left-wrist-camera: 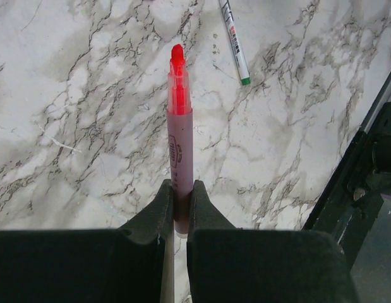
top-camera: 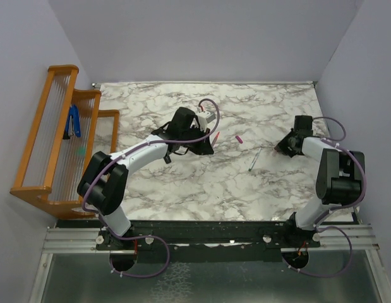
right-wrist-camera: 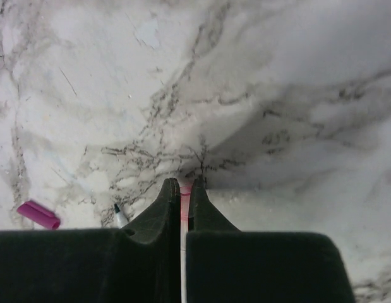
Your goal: Insert the pens into the pen caps
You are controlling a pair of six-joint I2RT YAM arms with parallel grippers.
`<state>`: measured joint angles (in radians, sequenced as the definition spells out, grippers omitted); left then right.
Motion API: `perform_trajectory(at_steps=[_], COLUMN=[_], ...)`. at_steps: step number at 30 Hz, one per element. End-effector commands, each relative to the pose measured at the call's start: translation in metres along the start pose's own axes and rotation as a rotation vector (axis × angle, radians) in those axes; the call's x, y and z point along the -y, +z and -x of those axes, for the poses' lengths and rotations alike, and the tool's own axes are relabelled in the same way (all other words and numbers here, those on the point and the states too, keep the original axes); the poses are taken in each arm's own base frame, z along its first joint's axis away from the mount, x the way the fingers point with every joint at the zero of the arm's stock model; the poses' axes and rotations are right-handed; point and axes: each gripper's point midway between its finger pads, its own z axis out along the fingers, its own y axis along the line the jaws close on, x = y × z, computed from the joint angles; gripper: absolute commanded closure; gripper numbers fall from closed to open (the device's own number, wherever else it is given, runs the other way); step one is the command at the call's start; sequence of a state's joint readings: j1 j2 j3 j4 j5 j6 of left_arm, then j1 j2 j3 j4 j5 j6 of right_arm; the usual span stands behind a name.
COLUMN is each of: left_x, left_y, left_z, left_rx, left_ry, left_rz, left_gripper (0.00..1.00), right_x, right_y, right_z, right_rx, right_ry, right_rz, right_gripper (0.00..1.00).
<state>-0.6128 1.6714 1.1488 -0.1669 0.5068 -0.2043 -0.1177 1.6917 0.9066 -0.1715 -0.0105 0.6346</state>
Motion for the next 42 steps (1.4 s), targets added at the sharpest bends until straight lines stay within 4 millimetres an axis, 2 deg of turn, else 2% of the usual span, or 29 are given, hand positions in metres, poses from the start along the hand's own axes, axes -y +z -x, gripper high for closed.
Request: perform_trajectory(at_steps=[1, 7, 10, 12, 19, 30, 32, 37, 39, 42], left_x=[0.004, 0.007, 0.007, 0.007, 0.005, 0.004, 0.004, 0.002, 0.002, 0.002], left_y=[-0.012, -0.026, -0.033, -0.038, -0.049, -0.052, -0.053, -0.052, -0.051, -0.050], left_z=[0.003, 0.006, 0.005, 0.006, 0.005, 0.007, 0.007, 0.006, 0.006, 0.005], left_rx=[0.018, 0.042, 0.048, 0.056, 0.072, 0.076, 0.076, 0.073, 0.072, 0.069], left_ry=[0.018, 0.031, 0.036, 0.038, 0.034, 0.034, 0.033, 0.029, 0.026, 0.023], left_rz=[0.005, 0.017, 0.026, 0.030, 0.042, 0.041, 0.040, 0.042, 0.040, 0.037], left_gripper=[1.00, 1.00, 1.00, 1.00, 1.00, 1.00, 1.00, 1.00, 1.00, 1.00], right_x=[-0.007, 0.022, 0.042, 0.050, 0.061, 0.063, 0.062, 0.058, 0.055, 0.049], right_y=[-0.021, -0.041, -0.054, -0.056, -0.042, -0.028, -0.025, -0.026, -0.029, -0.038], right_z=[-0.013, 0.004, -0.002, -0.009, -0.044, -0.062, -0.064, -0.059, -0.054, -0.040], right_rx=[-0.031, 0.075, 0.078, 0.057, -0.003, -0.045, -0.060, -0.057, -0.042, -0.008], right_ry=[0.313, 0.526, 0.590, 0.616, 0.730, 0.791, 0.785, 0.776, 0.777, 0.774], right_rz=[-0.025, -0.351, -0.563, -0.646, -0.721, -0.751, -0.752, -0.735, -0.720, -0.690], right_gripper=[1.00, 1.00, 1.00, 0.99, 1.00, 0.99, 0.93, 0.53, 0.41, 0.35])
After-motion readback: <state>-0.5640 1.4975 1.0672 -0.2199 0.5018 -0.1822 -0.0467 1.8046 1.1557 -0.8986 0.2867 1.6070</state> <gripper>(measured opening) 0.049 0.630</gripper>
